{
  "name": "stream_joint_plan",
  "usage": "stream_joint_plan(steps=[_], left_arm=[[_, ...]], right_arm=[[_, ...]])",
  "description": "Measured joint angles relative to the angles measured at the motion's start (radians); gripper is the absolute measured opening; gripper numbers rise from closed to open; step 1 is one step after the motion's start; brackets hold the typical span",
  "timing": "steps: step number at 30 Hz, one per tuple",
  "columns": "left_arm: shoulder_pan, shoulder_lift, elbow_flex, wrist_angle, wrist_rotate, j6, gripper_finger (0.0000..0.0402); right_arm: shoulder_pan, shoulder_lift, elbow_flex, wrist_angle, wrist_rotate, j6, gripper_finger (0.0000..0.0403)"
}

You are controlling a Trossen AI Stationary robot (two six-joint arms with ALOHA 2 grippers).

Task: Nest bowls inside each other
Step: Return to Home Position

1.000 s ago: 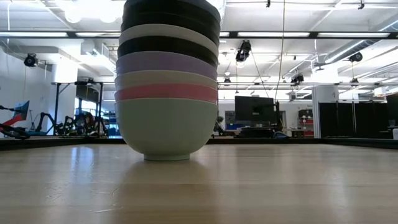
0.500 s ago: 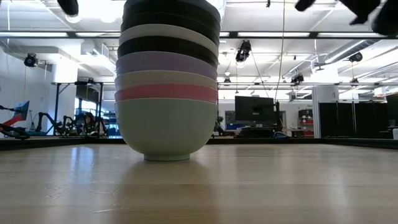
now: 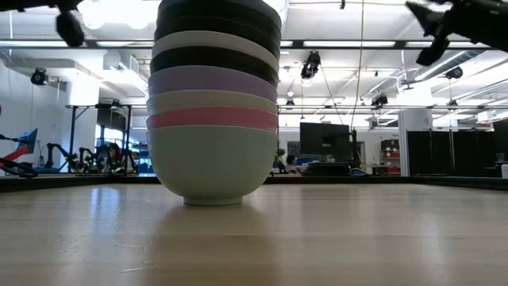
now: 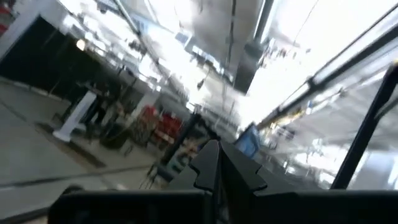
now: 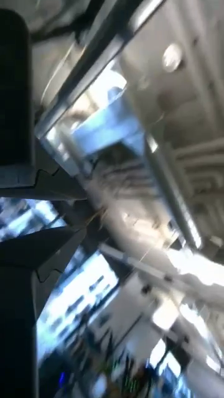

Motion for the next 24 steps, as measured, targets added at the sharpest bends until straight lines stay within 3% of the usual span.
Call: stream_joint_plan(steps=[3,7,10,13,18,24], left_arm=[[0.000,-0.116,0.036,-0.105,-0.039,-0.002,0.0000],[-0.001,-0.087,0.125,-0.341,-0.053,-0.039,0.0000],[0.000,-0.063,0.146,-0.487,-0.075,-0.134,0.0000],[-0.002,-0.076,0.119,-0.598,-0.023,-0.250,0.0000],[-0.001,-0.094,0.005,-0.592,0.003,-0.371,0.0000],[0.000,-0.096,-0.144,-0.580,0.020,-0.571,0.0000]], right_arm=[[-0.047,-0.157,0.026,-0.317,-0.017,0.048,0.0073],[-0.081,-0.315,0.053,-0.602,-0.161,0.152,0.0073],[-0.080,-0.293,0.066,-0.616,-0.229,0.179,0.0073],[-0.076,-0.265,0.069,-0.644,-0.231,0.178,0.0073],[-0.065,-0.268,0.038,-0.713,-0.237,0.151,0.0073],[-0.059,-0.273,0.006,-0.831,-0.346,0.208,0.0067]])
